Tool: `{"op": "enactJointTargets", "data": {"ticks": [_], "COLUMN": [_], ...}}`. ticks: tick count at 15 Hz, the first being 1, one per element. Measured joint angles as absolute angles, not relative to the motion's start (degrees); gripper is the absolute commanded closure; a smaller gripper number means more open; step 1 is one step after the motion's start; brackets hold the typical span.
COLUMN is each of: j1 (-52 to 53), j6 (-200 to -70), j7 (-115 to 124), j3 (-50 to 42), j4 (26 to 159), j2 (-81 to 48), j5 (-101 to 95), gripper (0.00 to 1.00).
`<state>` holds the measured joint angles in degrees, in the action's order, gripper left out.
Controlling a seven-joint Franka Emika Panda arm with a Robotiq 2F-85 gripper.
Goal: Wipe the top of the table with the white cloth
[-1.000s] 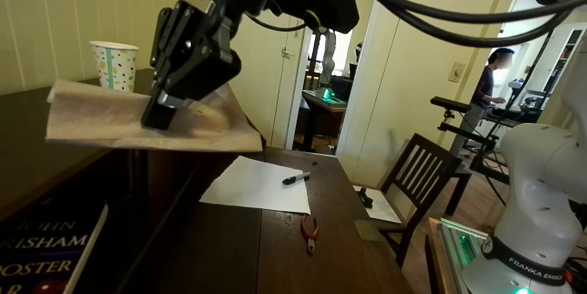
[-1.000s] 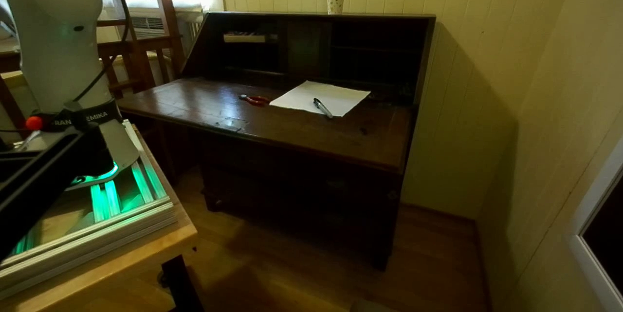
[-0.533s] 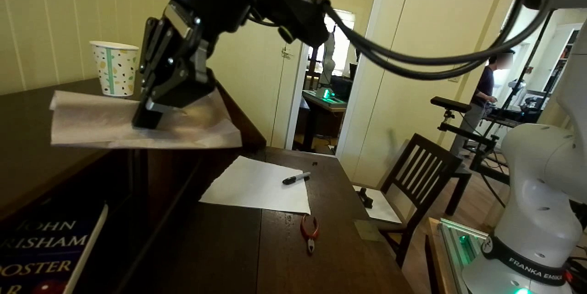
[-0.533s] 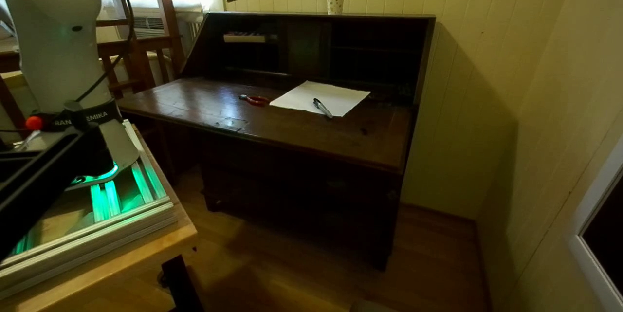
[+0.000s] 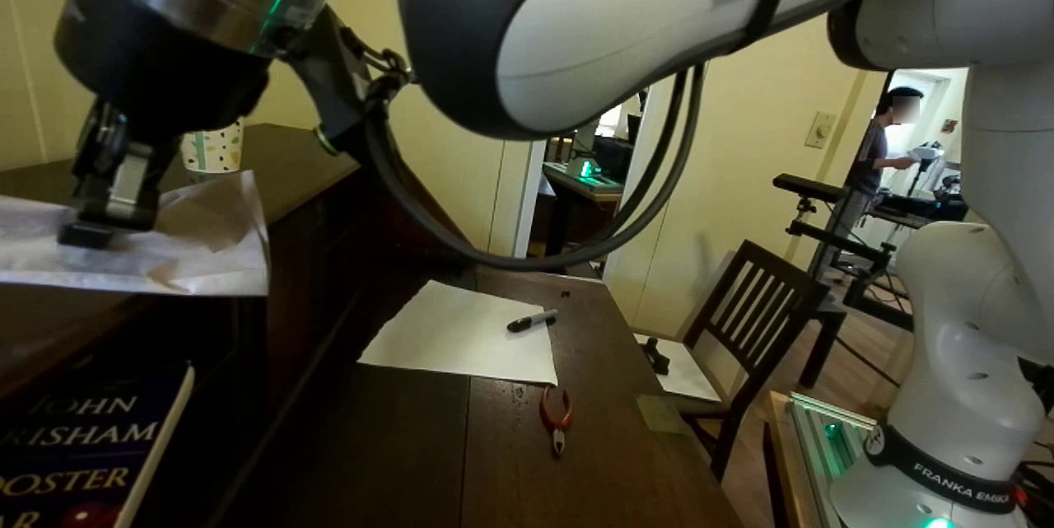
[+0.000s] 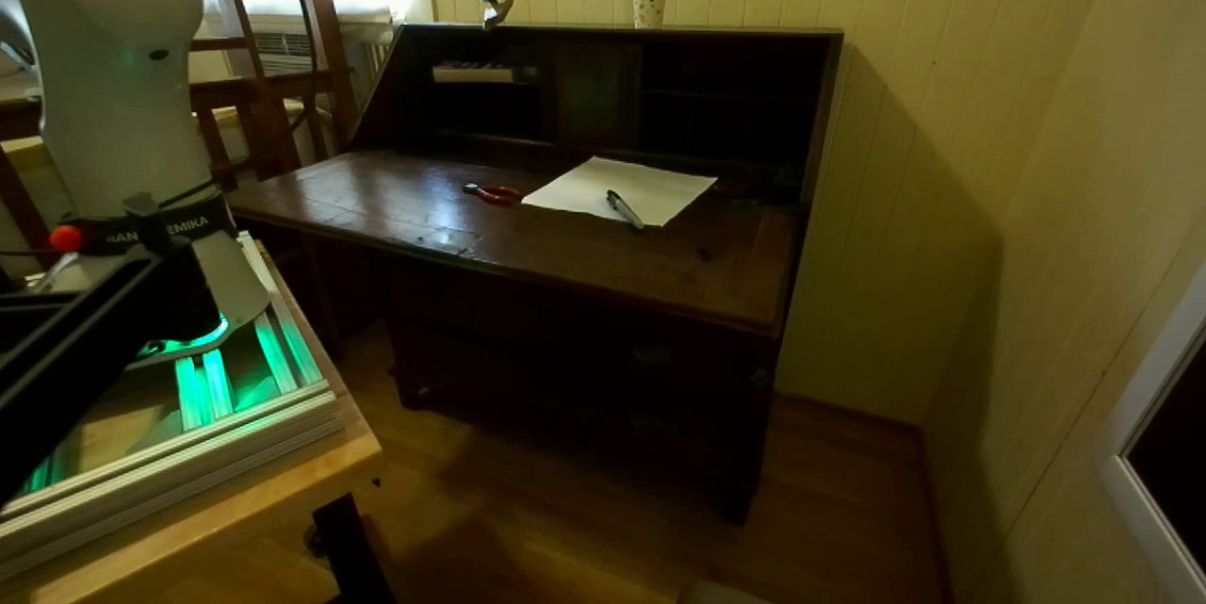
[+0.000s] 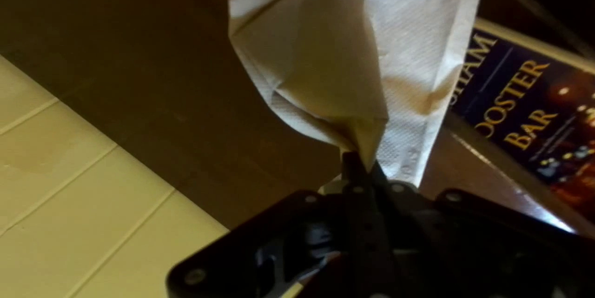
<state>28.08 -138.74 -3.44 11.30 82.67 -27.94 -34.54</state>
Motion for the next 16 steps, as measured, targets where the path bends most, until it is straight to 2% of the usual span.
{"op": "enactJointTargets", "data": {"ticks": [7,16], "j1": [29.3,28.6], "j6": [-139.6,-132.8], "j7": [0.5,5.7], "j3": [7.0,1.0], "j4": [74.4,72.4], "j2": [-35.6,-35.6], "j5": [-34.5,-34.2], "gripper": [1.0,1.0]}}
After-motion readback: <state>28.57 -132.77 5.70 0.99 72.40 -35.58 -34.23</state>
